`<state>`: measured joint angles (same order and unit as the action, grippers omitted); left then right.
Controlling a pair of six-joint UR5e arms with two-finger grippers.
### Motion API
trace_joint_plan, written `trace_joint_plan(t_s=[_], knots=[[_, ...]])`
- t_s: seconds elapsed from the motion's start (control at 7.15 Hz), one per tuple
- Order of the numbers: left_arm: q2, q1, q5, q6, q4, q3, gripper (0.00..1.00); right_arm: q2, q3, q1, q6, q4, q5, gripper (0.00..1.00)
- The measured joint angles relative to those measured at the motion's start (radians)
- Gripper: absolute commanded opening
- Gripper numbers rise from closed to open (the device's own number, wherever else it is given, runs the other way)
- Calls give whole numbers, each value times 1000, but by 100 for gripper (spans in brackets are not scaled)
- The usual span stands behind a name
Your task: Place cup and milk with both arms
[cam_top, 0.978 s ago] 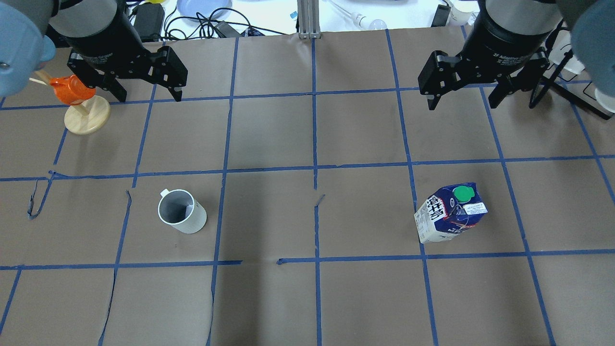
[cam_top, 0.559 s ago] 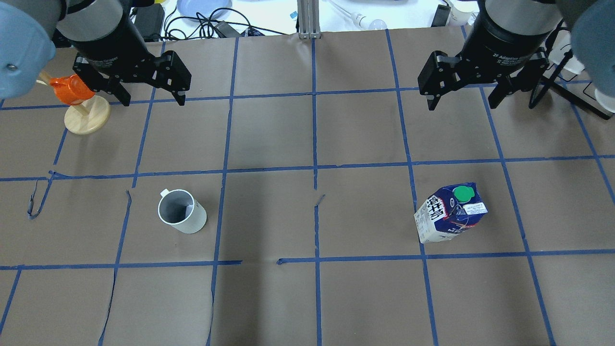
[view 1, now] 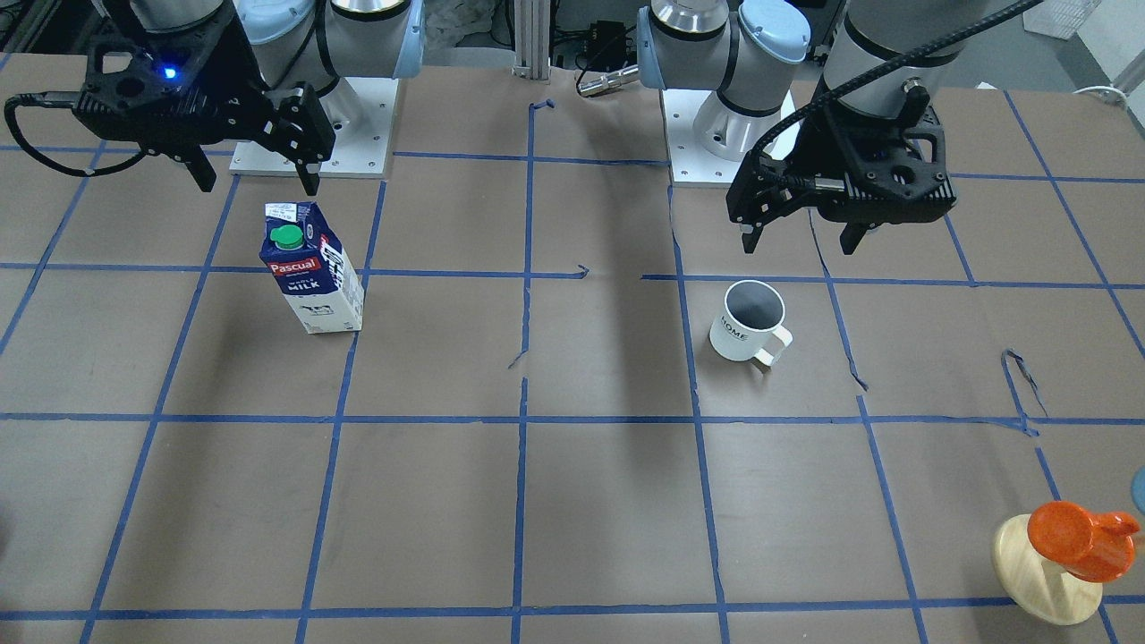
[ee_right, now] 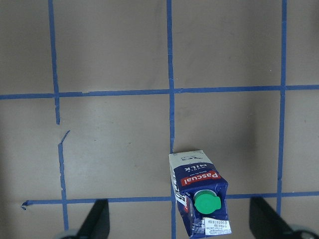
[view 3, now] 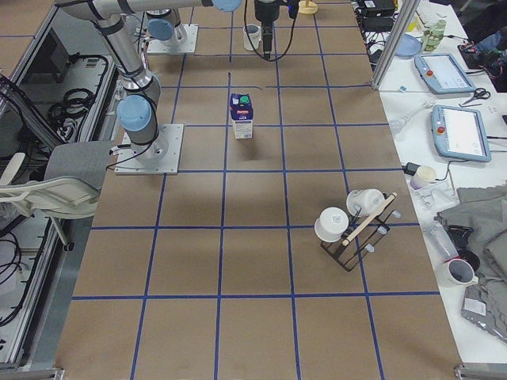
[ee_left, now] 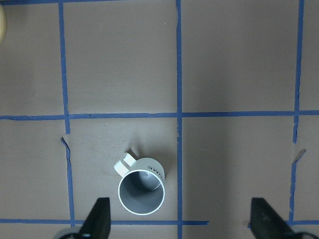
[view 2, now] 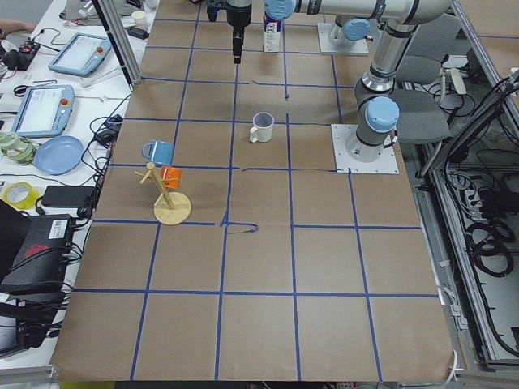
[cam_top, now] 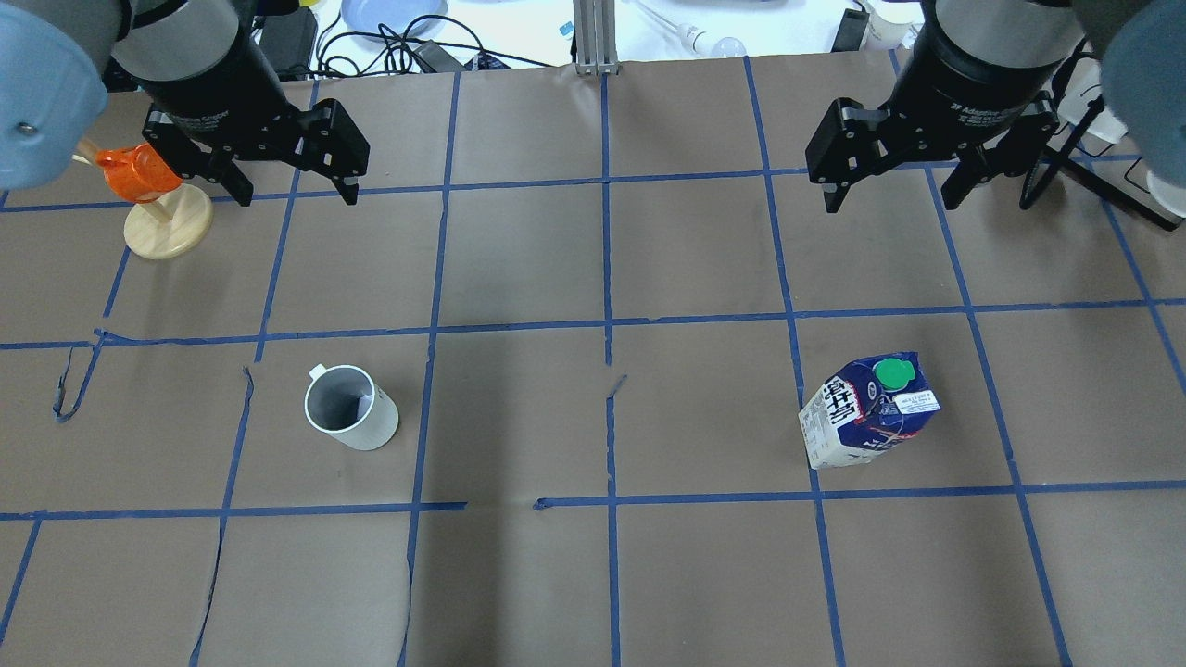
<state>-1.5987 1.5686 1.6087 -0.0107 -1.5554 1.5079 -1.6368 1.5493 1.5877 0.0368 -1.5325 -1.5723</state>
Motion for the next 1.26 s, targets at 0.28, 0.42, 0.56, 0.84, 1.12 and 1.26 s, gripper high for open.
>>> trace_joint_plan(t_s=[0.28,0.42,0.56,0.84,1.12,1.26], knots=[[0,-3,-1,0,1,0,100,0,0,0,0,0,0,100],[0,-3,-1,0,0,0,100,0,0,0,0,0,0,100],[1,-4,-1,0,0,0,100,0,0,0,0,0,0,100],[0,-31,3,-43,-5,41,100,0,0,0,0,0,0,100],[-3,-156,-13,-147,126,251,100,0,0,-1,0,0,0,100],[-1,-207,-18,-205,252,382,100,0,1,-1,0,0,0,100]])
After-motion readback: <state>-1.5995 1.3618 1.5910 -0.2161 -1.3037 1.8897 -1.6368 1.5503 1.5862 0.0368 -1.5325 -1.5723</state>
